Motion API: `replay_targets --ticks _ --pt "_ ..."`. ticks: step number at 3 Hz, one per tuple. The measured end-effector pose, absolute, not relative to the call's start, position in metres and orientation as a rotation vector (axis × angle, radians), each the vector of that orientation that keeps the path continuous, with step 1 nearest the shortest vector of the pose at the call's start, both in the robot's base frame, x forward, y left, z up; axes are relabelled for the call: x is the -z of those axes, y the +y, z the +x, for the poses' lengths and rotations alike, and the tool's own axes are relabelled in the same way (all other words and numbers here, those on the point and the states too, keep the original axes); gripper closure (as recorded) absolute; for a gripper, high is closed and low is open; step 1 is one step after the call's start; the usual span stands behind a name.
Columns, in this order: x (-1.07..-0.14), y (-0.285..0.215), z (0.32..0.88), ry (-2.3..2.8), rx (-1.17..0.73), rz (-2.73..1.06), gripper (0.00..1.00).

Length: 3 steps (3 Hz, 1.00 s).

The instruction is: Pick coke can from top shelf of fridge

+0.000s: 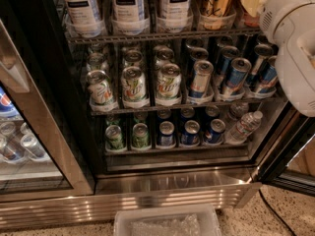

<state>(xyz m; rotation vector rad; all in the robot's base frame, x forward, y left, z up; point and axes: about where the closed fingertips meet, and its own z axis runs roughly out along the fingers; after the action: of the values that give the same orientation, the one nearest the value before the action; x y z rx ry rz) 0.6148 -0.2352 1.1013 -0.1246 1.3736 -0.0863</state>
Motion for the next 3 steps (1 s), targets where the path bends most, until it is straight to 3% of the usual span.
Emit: replay_targets --ticks 1,2,3 --pt "-1.1013 -0.2352 0.6149 1.374 0.086 -0.125 0.91" --pt "-1.1013 -0.2351 0.6148 1.373 0.086 -0.125 1.0" --pt "-1.103 -0.2324 0.6119 1.369 0.082 -0.138 1.0"
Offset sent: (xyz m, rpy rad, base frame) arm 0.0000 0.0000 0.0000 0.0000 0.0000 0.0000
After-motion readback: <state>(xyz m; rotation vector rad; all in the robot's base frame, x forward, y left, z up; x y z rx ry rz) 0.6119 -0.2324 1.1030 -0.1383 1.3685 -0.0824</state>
